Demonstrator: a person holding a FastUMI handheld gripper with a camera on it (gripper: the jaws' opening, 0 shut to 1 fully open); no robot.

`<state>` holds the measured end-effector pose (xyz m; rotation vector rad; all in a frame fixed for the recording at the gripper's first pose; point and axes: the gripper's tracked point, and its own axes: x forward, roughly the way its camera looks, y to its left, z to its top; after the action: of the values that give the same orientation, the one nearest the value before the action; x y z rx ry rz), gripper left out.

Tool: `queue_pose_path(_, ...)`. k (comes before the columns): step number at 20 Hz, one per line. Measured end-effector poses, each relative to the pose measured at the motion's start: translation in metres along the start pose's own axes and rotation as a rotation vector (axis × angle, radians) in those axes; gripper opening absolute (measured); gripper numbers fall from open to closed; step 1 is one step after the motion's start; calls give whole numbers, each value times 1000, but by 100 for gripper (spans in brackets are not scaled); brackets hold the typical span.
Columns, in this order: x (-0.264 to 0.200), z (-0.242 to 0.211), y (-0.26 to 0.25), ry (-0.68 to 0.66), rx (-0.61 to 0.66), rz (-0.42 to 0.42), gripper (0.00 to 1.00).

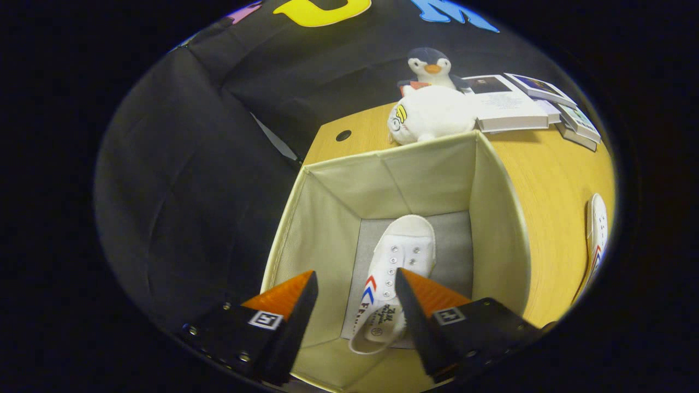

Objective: Open the storage box then place both shoes into the box .Put the left shoe in first, then the right shoe, with the right side of both shoes facing outward in a uniform manner.

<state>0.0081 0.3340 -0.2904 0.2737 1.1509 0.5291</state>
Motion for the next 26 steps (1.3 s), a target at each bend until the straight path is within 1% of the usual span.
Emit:
queue_pose_path(1,-8,5,2,-21,-8,24,99)
queue_pose_path(2,-18,11,2,-43,-17,30,97)
queue_pose_path(4,-37,19,0,-70,-49,44,98)
queue_pose_path(7,-69,34,-18,-117,-120,10,98)
queue_pose_path(9,-85,42,-34,-142,-138,-5,98)
queue_pose_path(18,-137,53,-134,-207,-100,-121,98)
queue_pose_path(23,-162,55,-201,-238,-71,-221,98)
queue_pose_path(26,-175,54,-236,-247,-36,-259,98)
